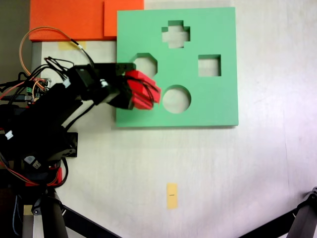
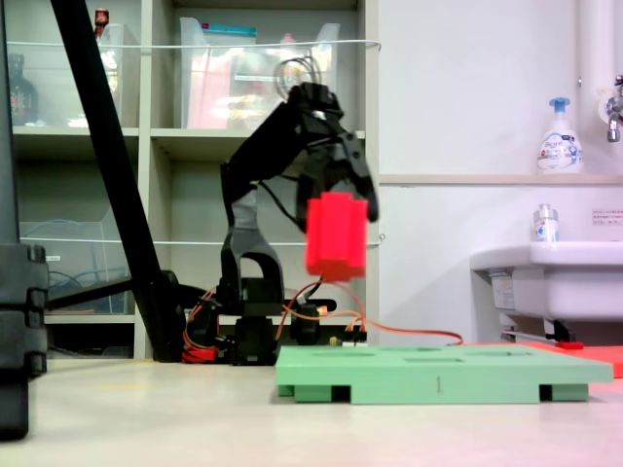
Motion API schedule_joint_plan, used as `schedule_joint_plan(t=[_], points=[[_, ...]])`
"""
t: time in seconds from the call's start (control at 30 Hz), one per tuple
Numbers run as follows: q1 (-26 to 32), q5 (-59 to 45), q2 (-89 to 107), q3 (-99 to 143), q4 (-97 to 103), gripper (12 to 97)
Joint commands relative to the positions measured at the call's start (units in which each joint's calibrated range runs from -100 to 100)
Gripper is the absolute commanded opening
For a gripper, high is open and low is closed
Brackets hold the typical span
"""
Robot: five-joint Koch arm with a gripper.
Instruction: Put the cross columnar block into the corresponding hole
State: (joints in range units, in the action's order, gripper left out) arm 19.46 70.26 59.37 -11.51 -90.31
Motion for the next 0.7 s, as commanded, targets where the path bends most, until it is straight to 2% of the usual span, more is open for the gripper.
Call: schedule_joint_plan(t=[0.0,0.43,0.67], points=[[1.8,0.7,-2.7,-4.1,11.0,36.0],[6.0,2.8,-22.8,-5.8,34.3,36.6],[8.0,2.9,-40.0,-17.5,34.3,37.6]])
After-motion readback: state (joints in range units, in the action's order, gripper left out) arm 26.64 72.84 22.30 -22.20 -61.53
